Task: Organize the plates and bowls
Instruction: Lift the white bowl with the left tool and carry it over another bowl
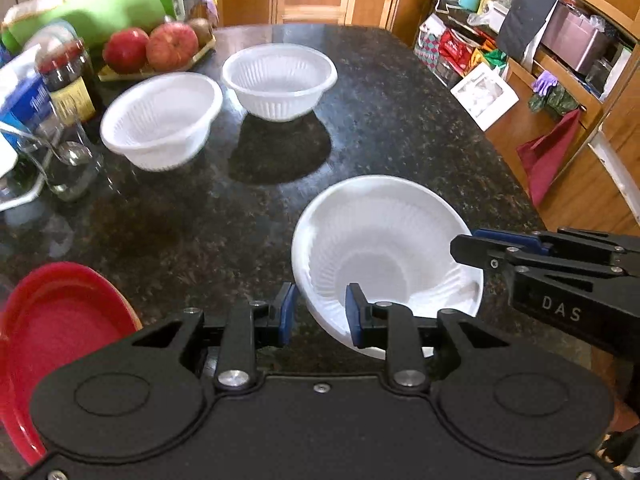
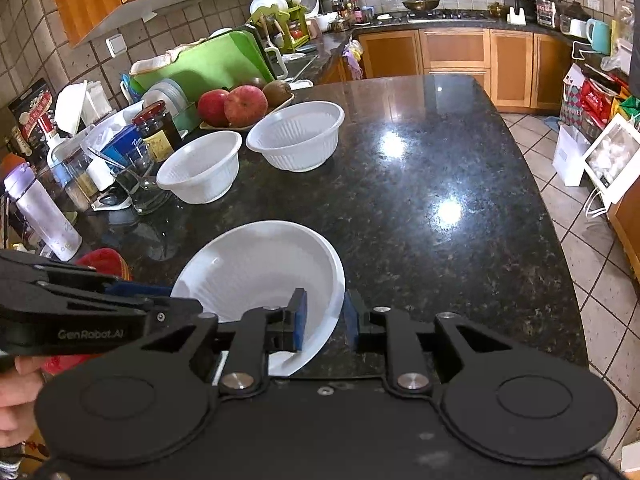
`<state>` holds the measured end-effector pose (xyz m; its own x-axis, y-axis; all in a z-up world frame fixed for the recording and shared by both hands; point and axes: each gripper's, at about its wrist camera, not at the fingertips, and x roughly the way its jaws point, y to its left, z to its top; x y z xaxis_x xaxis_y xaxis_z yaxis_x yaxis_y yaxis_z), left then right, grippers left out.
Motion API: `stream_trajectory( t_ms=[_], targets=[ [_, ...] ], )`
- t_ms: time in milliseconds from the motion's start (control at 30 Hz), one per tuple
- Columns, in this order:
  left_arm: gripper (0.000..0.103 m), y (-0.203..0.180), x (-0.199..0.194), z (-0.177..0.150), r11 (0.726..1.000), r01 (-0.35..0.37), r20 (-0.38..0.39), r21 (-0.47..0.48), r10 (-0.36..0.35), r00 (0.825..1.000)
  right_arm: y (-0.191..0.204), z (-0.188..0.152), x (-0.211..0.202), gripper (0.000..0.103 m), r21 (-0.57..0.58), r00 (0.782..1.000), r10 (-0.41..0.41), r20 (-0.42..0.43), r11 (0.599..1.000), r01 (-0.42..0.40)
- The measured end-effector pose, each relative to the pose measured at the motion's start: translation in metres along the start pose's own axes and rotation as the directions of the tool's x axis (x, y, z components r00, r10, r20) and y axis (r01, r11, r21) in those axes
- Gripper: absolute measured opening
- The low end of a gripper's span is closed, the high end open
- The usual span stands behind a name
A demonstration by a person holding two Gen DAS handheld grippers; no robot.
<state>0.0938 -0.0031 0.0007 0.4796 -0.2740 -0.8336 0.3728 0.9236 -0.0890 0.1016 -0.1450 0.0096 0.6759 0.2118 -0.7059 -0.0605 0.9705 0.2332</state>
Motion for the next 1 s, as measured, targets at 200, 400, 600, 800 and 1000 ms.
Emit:
stream_trajectory(
  t_ms=[200,400,600,800,1000],
  targets=[
    [0.051,0.002,-0.014,0.0,1.0,-0.013,0.077,0.013,0.012,0.997,0.003,0.004,-0.007,0.05,-0.012,0.998,-0.014,0.056,1.0,0.015],
    [0.056,0.009,-0.026,0.009,1.0,-0.03,0.139,-0.005,0.03,0.99,0.003,0.018,-0.016,0.052,-0.022,0.994,-0.01,0.105,1.0,0.012],
    [0.056,0.02,-0.036,0.027,0.998,-0.054,0.202,-0.026,0.058,0.978,0.003,0.047,-0.023,0.054,-0.034,0.992,0.019,0.128,0.999,-0.015],
    [0.061,0.028,-0.047,0.043,0.994,-0.103,0.299,-0.026,0.106,0.948,0.001,0.076,-0.024,0.054,-0.033,0.989,0.016,0.148,0.999,-0.011],
    [0.061,0.037,-0.055,0.069,0.993,-0.115,0.327,-0.033,0.12,0.937,0.001,0.104,-0.022,0.055,-0.032,0.985,0.018,0.171,0.999,-0.013]
  ],
)
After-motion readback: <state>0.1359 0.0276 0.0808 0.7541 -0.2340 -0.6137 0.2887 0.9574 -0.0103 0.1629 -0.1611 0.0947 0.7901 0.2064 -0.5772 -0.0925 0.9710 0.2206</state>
